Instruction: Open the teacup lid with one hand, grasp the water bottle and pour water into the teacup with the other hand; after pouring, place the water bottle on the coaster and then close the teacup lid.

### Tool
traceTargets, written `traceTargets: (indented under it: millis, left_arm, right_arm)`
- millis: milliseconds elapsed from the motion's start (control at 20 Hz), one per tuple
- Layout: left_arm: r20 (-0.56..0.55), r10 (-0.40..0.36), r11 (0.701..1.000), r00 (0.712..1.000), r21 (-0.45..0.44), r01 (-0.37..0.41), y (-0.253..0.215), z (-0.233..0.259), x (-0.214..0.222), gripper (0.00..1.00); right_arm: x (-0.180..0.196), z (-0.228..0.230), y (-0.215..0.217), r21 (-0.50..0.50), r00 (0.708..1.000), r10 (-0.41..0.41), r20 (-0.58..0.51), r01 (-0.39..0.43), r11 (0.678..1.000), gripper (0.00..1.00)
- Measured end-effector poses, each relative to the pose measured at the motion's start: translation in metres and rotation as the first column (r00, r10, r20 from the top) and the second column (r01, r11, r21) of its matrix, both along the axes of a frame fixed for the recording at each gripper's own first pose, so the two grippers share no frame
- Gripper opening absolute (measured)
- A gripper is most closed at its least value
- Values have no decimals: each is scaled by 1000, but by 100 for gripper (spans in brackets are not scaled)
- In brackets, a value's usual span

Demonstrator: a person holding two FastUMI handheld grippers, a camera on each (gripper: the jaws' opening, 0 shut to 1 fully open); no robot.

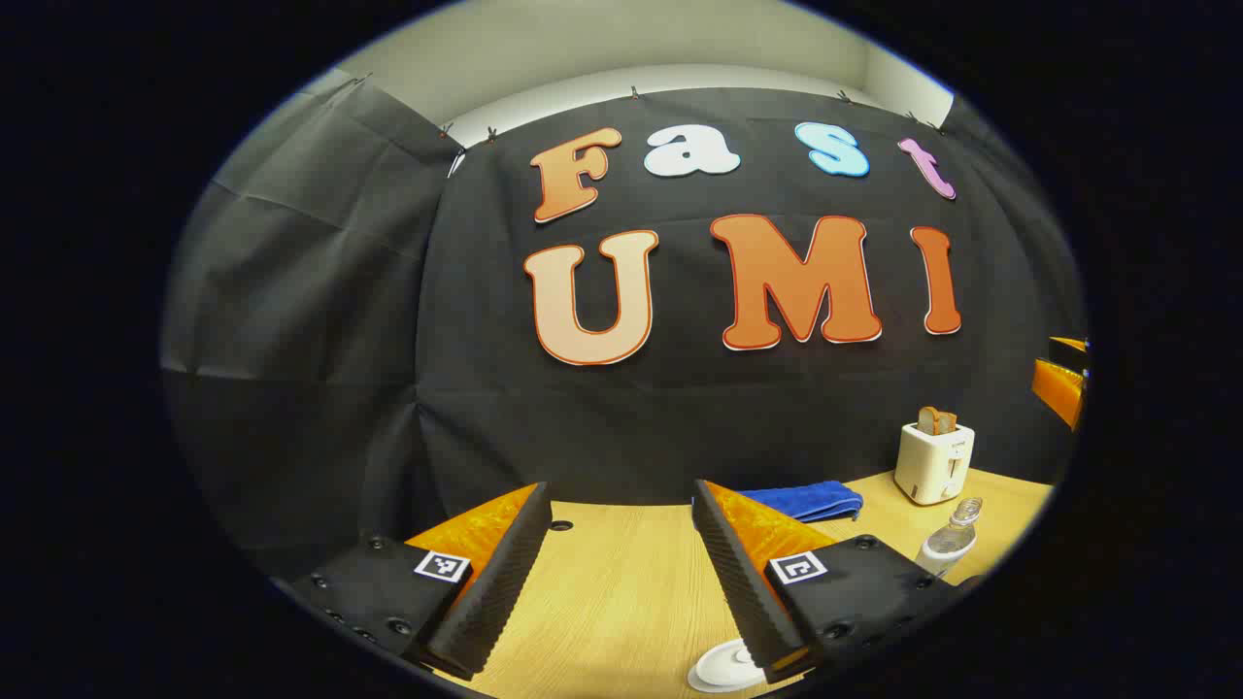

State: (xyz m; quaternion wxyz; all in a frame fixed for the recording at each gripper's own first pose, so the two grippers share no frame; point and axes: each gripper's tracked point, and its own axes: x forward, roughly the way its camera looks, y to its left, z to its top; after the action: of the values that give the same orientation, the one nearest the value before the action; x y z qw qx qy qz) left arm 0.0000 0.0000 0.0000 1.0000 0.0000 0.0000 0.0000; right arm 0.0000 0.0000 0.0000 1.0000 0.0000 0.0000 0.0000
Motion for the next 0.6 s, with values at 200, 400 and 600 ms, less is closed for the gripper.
traceTargets:
  millis: [200,400,600]
  left_arm:
    - [-8,5,1000,1000,-12,-6,2,-3,-1,98]
    - [-14,3,1000,1000,-12,-3,1,-4,-1,98]
    - [-13,5,1000,1000,-2,-5,-1,-2,3,98]
  right_arm:
    - [-5,-4,1,17,1000,11,-11,-10,1000,94]
    - [-5,-9,-1,35,1000,12,-27,-11,999,96]
    - [-5,-13,2,45,999,26,-32,-24,999,96]
